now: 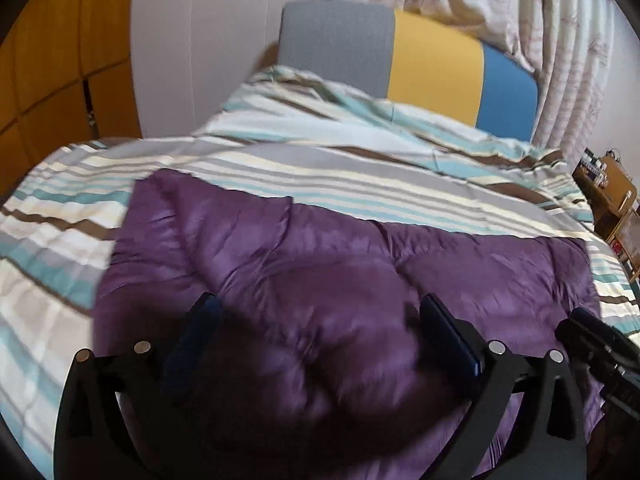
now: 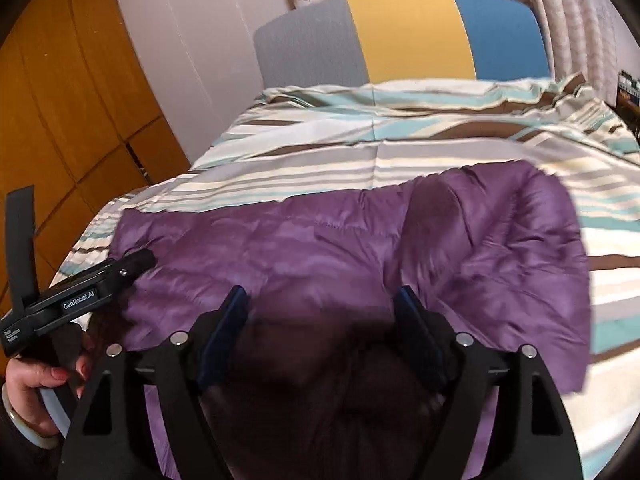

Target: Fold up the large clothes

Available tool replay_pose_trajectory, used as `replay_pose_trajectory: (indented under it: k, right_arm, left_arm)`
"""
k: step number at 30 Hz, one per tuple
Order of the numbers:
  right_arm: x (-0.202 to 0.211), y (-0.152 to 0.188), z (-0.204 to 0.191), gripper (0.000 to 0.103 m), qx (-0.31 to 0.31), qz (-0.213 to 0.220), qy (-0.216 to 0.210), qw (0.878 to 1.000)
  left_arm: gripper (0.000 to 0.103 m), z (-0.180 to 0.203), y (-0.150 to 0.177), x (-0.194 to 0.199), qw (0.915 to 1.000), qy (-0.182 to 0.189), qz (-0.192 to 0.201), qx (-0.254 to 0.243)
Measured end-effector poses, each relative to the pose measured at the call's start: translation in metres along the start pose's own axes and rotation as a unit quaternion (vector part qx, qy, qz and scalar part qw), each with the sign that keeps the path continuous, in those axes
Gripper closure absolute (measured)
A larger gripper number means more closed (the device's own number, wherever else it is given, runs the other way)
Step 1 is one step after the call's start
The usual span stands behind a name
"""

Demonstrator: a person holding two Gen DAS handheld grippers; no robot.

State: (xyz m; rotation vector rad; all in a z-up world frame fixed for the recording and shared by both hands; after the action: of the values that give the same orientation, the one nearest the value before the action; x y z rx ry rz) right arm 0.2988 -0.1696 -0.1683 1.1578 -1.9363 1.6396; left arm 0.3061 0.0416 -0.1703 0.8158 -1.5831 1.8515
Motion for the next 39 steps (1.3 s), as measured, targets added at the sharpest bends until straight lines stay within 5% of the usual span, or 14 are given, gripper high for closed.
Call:
replay_pose_trajectory:
  k: [8, 22, 28, 39]
  right_arm:
    - [0.063, 0.042, 0.012, 0.025, -0.01, -0.007, -0.014, 1.0]
    - [0.166, 0.147, 0.113, 0.029, -0.047, -0.039, 0.035, 0.998]
    - [0.179, 0.186, 0.11, 0.04, -0.049, -0.078, 0.009, 0.996]
    - [0.175, 0.228, 0.08, 0.047, -0.023, -0.138, -0.04, 0.989]
  left_arm:
    - [0.003, -0.034, 0.061, 0.047, 0.9983, 0.036, -0.015, 0.045]
    - [0.003, -0.118, 0.166, 0.129, 0.9959, 0.04, -0.024, 0.078]
    - [0.003, -0.108, 0.201, 0.135, 0.9936, 0.072, -0.044, 0.075]
    - [0.007, -0.091, 0.214, 0.136, 0.9923, 0.092, -0.055, 0.061]
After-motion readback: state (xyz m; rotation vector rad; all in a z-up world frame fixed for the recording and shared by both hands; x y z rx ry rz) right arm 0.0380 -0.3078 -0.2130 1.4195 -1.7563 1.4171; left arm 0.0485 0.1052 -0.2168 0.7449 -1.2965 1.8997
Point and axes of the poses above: each gripper's, at about its wrist camera, not at the fingertips, and x roughly against the way its jaws point, z to its right, y to its underside, the point moved 10 cm from there along -x, roughly the way its jaws point, and after that the axes turned 6 degrees about -z, right-handed, at the moved point
